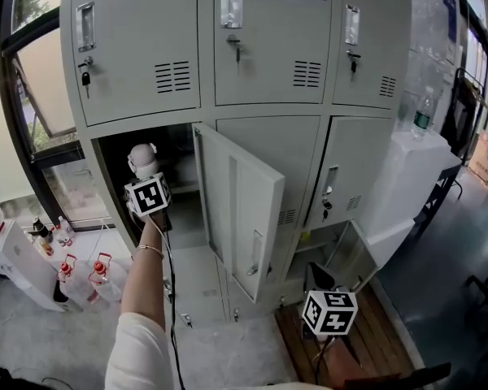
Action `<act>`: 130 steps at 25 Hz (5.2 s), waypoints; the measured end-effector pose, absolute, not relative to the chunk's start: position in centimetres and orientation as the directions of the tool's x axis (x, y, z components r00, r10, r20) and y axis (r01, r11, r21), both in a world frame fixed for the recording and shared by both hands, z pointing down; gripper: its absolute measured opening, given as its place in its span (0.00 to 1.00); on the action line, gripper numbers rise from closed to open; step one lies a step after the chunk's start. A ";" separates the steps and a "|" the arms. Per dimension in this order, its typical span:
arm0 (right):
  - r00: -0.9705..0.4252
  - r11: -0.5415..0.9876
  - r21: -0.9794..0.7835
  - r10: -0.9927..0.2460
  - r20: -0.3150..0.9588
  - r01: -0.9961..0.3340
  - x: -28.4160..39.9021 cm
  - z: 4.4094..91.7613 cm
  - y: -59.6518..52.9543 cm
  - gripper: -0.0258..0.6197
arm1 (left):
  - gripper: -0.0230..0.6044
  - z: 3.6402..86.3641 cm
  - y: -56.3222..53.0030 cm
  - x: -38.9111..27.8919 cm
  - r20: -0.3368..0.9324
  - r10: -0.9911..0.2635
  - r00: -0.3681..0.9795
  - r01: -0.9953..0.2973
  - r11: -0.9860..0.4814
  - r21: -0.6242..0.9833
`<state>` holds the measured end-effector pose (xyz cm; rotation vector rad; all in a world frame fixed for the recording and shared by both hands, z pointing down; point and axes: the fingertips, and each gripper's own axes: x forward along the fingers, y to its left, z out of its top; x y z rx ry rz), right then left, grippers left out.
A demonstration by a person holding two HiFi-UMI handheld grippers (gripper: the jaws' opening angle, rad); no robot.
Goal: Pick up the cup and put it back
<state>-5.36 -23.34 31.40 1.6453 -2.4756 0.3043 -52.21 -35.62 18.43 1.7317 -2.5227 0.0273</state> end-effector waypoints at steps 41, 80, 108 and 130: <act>-0.402 0.390 -0.098 -0.901 0.164 -0.915 -6.2 29.2 -15.3 0.03 | 0.58 25.3 -11.0 -30.8 0.034 -0.998 0.048 -0.999 -0.048 0.009; -0.155 0.140 -0.082 -0.964 0.217 -0.987 3.4 31.8 -11.2 0.03 | 0.58 30.3 -8.6 -11.9 0.042 -0.852 0.521 -0.853 -0.519 0.058; -0.163 0.121 -0.154 -0.940 0.299 -0.981 18.1 40.3 -21.9 0.03 | 0.58 40.0 -22.2 5.0 0.067 -0.845 0.531 -0.845 -0.523 0.110; -0.232 0.171 -0.188 -0.895 0.380 -0.967 16.8 58.2 -31.8 0.03 | 0.58 58.5 -32.3 5.3 0.094 -0.875 0.474 -0.875 -0.456 0.164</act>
